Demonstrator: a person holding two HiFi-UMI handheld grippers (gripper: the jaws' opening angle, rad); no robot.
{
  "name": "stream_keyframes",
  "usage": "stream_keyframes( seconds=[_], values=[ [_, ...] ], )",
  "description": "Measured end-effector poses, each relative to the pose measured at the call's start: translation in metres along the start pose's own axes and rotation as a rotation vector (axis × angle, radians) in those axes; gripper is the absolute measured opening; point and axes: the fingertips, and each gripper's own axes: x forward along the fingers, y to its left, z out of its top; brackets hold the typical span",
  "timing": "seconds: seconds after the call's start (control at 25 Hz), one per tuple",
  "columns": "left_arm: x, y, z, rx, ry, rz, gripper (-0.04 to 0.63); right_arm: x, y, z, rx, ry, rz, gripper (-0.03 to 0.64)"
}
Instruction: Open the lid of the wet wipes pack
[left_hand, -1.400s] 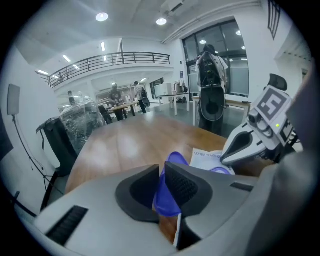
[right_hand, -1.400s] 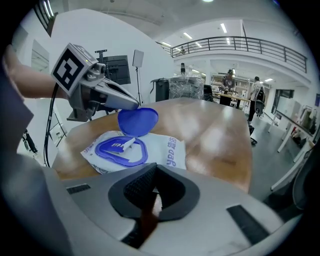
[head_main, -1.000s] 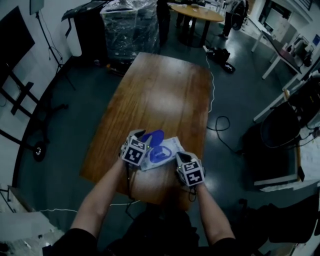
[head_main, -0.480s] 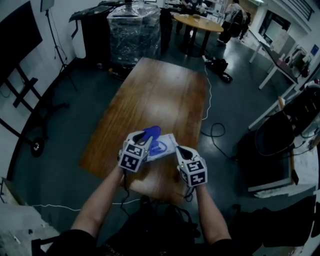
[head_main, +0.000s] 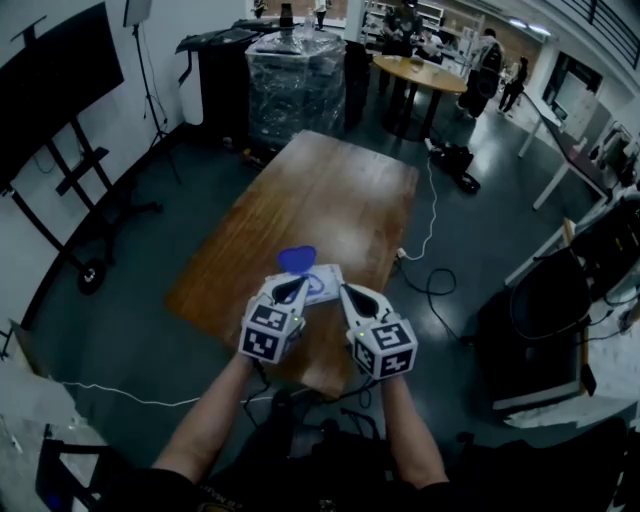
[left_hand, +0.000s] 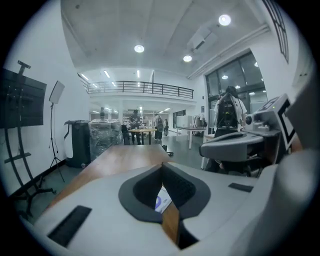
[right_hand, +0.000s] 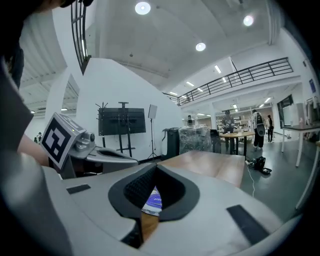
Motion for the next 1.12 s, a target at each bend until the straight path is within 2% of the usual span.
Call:
stream_keyframes(
  seconds=[0.48, 0.84, 1.12],
  values=[
    [-0.048, -0.063, 0.028, -0.025, -0.07, 0.069, 0.008, -0.062, 0.022, 0.032, 0.036, -0.115, 0.13, 0.011],
    [-0.069, -0.076, 0.034, -0.029, -0.101, 0.092, 0.008, -0.078, 0.041, 0.047, 0.011, -0.156, 0.198, 0.009],
    [-0.069, -0.08, 0.037, -0.01, -0.095, 0.099, 0.008, -0.079, 0.042, 0.05, 0.001, -0.163, 0.214, 0.009]
  ],
)
